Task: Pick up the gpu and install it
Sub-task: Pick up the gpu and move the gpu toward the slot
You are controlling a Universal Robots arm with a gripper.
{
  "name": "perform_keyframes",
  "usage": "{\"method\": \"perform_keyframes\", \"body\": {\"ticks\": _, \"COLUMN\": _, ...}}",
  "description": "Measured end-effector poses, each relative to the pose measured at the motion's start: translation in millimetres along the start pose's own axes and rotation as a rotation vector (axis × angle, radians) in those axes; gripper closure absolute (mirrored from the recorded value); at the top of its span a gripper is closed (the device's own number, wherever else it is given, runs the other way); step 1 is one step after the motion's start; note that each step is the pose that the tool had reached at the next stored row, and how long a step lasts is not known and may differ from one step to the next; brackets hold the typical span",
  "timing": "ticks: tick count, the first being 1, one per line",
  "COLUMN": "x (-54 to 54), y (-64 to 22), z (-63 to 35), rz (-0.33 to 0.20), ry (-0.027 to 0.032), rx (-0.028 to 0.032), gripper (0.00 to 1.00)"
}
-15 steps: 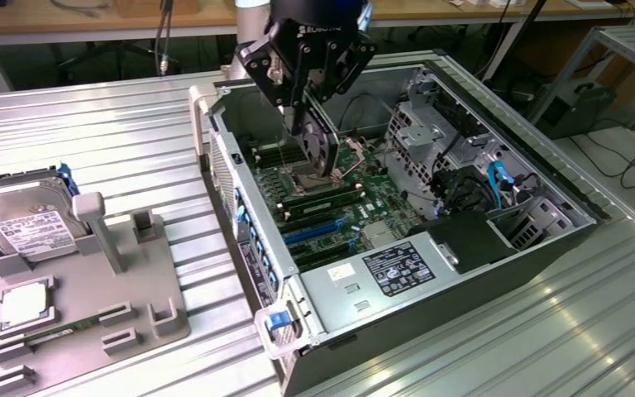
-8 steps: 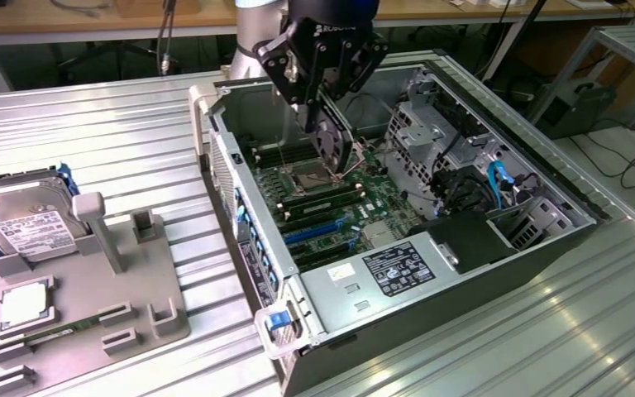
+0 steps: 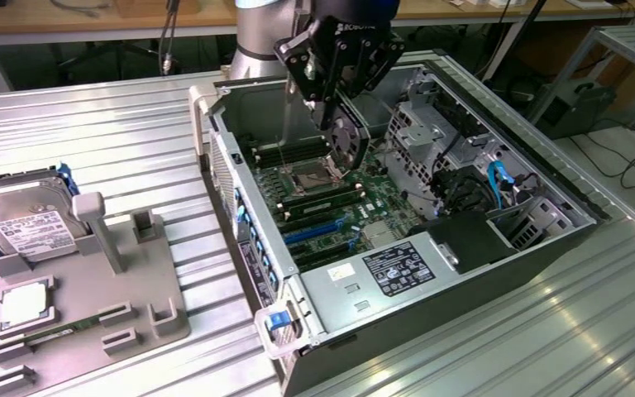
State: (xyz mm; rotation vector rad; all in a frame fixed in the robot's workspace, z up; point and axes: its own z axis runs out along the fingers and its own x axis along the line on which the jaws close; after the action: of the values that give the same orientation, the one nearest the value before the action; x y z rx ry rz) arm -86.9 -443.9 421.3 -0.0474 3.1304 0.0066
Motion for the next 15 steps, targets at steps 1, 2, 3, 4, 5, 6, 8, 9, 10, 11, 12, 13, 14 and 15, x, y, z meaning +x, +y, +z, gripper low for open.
{"method": "perform_keyframes", "body": {"ticks": 1, "x": -1.8, "y": -0.1, "z": 0.0, "rz": 0.000, "ry": 0.0012, "rx": -0.0001, "gripper": 0.72}}
{"method": "perform_keyframes", "body": {"ticks": 2, "x": -3.0, "y": -0.1, "z": 0.1, "rz": 0.000, "ry": 0.0012, "rx": 0.0000, "gripper": 0.72}}
{"method": "perform_keyframes", "body": {"ticks": 3, "x": -4.3, "y": -0.1, "z": 0.1, "rz": 0.000, "ry": 0.0013, "rx": -0.0001, "gripper": 0.72}}
{"method": "perform_keyframes", "body": {"ticks": 4, "x": -6.4, "y": -0.1, "z": 0.2, "rz": 0.000, "ry": 0.0013, "rx": -0.0001, "gripper": 0.72}}
{"method": "perform_keyframes", "body": {"ticks": 5, "x": -9.6, "y": -0.1, "z": 0.2, "rz": 0.000, "ry": 0.0021, "rx": -0.0001, "gripper": 0.72}}
{"method": "perform_keyframes", "body": {"ticks": 6, "x": -12.1, "y": -0.1, "z": 0.3, "rz": 0.000, "ry": 0.0028, "rx": -0.0001, "gripper": 0.72}}
{"method": "perform_keyframes", "body": {"ticks": 8, "x": -15.6, "y": 0.0, "z": 0.4, "rz": 0.001, "ry": 0.0031, "rx": -0.0001, "gripper": 0.72}}
{"method": "perform_keyframes", "body": {"ticks": 9, "x": -16.8, "y": 0.3, "z": 0.4, "rz": 0.001, "ry": 0.0033, "rx": 0.0002, "gripper": 0.72}}
{"method": "perform_keyframes", "body": {"ticks": 10, "x": -18.1, "y": 0.9, "z": 0.5, "rz": 0.002, "ry": 0.0032, "rx": 0.0012, "gripper": 0.72}}
{"method": "perform_keyframes", "body": {"ticks": 11, "x": -19.2, "y": 1.8, "z": 0.5, "rz": 0.003, "ry": 0.0033, "rx": 0.0030, "gripper": 0.72}}
{"method": "perform_keyframes", "body": {"ticks": 12, "x": -20.1, "y": 2.6, "z": 0.6, "rz": 0.003, "ry": 0.0033, "rx": 0.0049, "gripper": 0.72}}
{"method": "perform_keyframes", "body": {"ticks": 13, "x": -21.1, "y": 3.7, "z": 0.6, "rz": 0.004, "ry": 0.0034, "rx": 0.0066, "gripper": 0.72}}
{"method": "perform_keyframes", "body": {"ticks": 14, "x": -22.2, "y": 4.6, "z": 0.7, "rz": 0.006, "ry": 0.0034, "rx": 0.0080, "gripper": 0.72}}
{"method": "perform_keyframes", "body": {"ticks": 15, "x": -23.3, "y": 5.4, "z": 0.8, "rz": 0.010, "ry": 0.0034, "rx": 0.0083, "gripper": 0.72}}
